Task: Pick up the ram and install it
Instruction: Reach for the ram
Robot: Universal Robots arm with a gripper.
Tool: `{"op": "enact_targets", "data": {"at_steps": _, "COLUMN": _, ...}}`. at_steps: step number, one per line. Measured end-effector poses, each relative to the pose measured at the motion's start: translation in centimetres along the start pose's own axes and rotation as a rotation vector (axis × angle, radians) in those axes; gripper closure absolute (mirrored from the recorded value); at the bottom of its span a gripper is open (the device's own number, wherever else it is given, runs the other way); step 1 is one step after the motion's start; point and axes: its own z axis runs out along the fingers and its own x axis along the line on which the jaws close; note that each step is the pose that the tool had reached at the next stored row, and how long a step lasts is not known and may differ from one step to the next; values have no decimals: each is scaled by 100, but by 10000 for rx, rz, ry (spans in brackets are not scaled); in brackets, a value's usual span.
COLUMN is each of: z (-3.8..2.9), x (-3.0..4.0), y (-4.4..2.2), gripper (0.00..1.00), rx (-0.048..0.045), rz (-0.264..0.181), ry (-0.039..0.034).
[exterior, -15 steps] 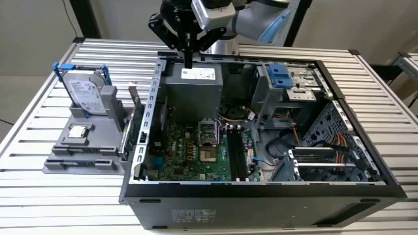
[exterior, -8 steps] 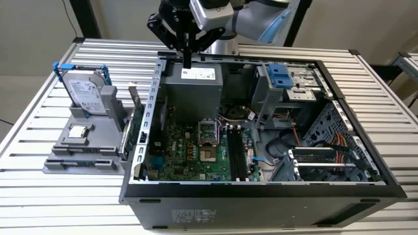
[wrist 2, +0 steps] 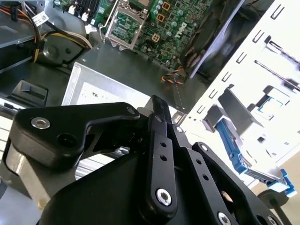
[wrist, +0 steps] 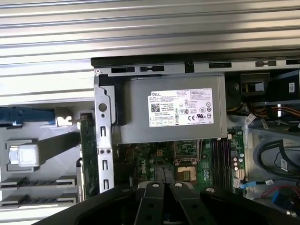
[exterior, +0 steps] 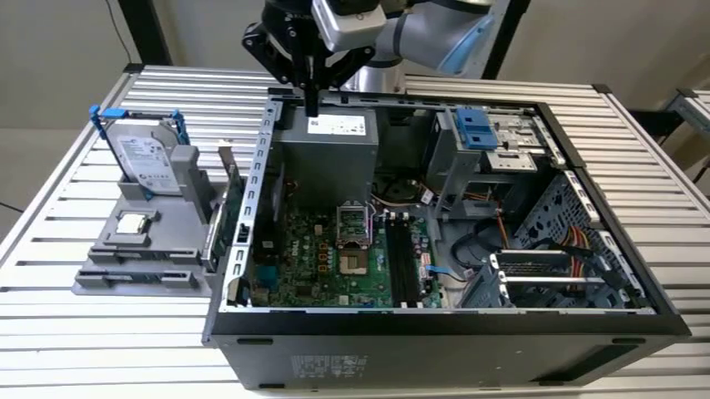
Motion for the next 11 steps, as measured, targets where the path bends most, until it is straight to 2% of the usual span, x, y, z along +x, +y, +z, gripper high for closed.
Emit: {"op": "enact_targets", "data": {"at_steps": 11, "z": -1, "x": 25, "y": -4, "gripper": 100, "rx": 0, "rz": 5, "ry": 0}}
